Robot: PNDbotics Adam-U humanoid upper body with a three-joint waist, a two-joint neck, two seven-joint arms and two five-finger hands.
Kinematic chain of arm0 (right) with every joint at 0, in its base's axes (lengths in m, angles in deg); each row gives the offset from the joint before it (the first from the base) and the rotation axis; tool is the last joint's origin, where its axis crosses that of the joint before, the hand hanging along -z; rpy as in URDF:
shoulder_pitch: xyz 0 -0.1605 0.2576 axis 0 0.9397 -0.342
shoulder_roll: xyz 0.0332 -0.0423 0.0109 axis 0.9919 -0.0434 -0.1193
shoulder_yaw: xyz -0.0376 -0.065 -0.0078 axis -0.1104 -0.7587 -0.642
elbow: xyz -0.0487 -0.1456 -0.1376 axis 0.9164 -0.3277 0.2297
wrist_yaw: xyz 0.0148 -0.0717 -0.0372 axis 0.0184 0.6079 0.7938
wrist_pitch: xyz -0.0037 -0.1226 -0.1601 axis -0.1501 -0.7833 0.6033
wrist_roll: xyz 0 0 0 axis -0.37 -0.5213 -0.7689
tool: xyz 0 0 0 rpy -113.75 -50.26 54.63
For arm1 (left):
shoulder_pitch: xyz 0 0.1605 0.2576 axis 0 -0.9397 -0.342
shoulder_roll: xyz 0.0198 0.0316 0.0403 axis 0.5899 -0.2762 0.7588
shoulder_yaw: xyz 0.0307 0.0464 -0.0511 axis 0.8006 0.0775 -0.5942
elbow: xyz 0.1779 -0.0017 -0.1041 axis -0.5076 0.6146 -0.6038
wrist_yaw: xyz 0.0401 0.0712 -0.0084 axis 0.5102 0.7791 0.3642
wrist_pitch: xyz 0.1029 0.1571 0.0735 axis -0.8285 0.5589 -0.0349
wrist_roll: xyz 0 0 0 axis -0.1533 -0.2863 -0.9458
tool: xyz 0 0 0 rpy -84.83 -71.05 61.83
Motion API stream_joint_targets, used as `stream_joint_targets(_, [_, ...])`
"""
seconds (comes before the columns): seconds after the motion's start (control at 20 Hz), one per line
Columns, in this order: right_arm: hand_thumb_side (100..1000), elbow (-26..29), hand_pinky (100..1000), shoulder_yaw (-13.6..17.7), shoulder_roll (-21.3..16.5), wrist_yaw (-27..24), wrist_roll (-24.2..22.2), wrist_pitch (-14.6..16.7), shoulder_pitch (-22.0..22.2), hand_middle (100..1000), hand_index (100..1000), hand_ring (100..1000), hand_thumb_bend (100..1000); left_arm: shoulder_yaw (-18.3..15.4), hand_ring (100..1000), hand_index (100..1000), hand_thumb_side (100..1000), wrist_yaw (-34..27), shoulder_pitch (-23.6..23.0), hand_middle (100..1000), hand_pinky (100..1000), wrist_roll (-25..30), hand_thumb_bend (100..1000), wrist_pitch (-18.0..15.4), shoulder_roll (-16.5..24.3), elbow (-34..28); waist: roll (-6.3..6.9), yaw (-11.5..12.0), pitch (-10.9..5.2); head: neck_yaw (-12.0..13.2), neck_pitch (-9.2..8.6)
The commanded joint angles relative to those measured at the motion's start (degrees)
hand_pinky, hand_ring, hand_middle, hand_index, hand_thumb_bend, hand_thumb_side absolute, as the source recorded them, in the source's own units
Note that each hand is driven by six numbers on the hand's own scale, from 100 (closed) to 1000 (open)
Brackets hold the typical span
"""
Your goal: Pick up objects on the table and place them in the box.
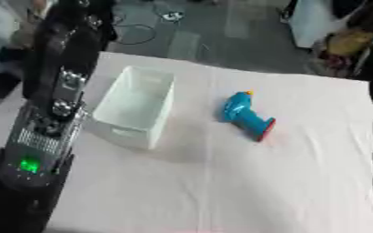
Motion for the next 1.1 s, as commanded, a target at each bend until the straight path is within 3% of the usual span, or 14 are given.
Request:
stream_joint_targets(0.05, [1000, 0.1, 644, 1.2, -0.7, 5.3, 0.8, 0.9, -0.9, 794, 692, 525, 165, -0.6, 699, 881, 1000, 0.1, 0.6, 858, 804, 0.0, 373, 0.1, 0.9, -0.8, 0.30, 0.1, -0.81, 0.5, -0.14])
stream_joint_targets(0.1, [1000, -0.5, 644, 1.6, -0.4, 9.3, 1.5, 1.1, -1.4, 794, 692, 525, 165, -0.6, 699, 881, 1000, 0.1, 0.5, 858, 804, 0.0, 373, 0.1, 0.9, -0.8, 0.33, 0.1, -0.90, 0.6, -0.15])
stream_joint_targets(0.15, [1000, -1.9, 744, 2.2, -0.7, 13.8, 1.8, 0.8, -2.3, 843, 720, 546, 307, -0.5, 698, 880, 1000, 0.1, 0.4, 858, 804, 0.1, 373, 0.2, 1.0, -0.8, 0.29, 0.1, -1.20, 0.3, 0.13])
stream_joint_targets(0.2, [1000, -4.5, 779, 2.8, -1.2, 20.3, 1.2, -0.1, -4.3, 869, 747, 561, 356, -0.3, 698, 880, 1000, 0.1, 0.1, 858, 804, 0.4, 373, 0.3, 1.0, -0.8, 0.21, 0.2, -1.63, -0.2, 0.50])
stream_joint_targets(0.25, [1000, -6.0, 774, 3.0, -0.7, 26.3, 1.6, -0.2, -5.6, 866, 744, 559, 349, -0.2, 698, 880, 1000, 0.1, 0.1, 858, 804, 0.5, 373, 0.3, 1.0, -0.8, 0.21, 0.3, -1.73, -0.4, 0.62])
stream_joint_targets(0.35, [1000, -11.6, 833, 2.4, -0.7, 40.8, 2.1, -1.1, -9.8, 903, 796, 596, 427, 0.1, 699, 879, 1000, -0.1, -0.2, 858, 805, 0.9, 372, 0.4, 1.0, -0.8, -0.03, 0.5, -2.44, -1.1, 1.06])
stream_joint_targets(0.5, [1000, -20.5, 875, 1.0, -0.3, 58.4, 6.2, -0.5, -15.6, 943, 837, 708, 457, 0.3, 698, 878, 1000, -0.3, -0.5, 858, 805, 1.3, 373, 0.6, 1.0, -0.7, -0.35, 0.9, -3.01, -1.2, 1.91])
stream_joint_targets(0.75, [1000, -33.9, 907, 0.0, -1.0, 73.6, 13.3, 3.0, -21.7, 972, 898, 782, 507, 0.4, 699, 877, 1000, -0.6, -0.5, 858, 806, 1.7, 373, 0.8, 0.8, -0.8, -0.62, 1.4, -3.30, -1.0, 2.66])
stream_joint_targets(0.95, [1000, -43.3, 921, 0.5, -1.3, 82.0, 18.2, 5.5, -24.8, 975, 923, 802, 556, 0.4, 698, 877, 1000, -0.7, -0.5, 859, 806, 2.0, 373, 0.9, 0.8, -0.8, -0.66, 1.5, -3.37, -1.3, 2.77])
stream_joint_targets(1.1, [1000, -49.3, 916, 1.7, -1.1, 87.1, 21.1, 5.5, -26.1, 978, 936, 802, 574, 0.5, 697, 877, 1000, -0.8, -0.6, 859, 807, 2.1, 373, 0.9, 0.8, -0.8, -0.62, 1.5, -3.42, -1.7, 2.99])
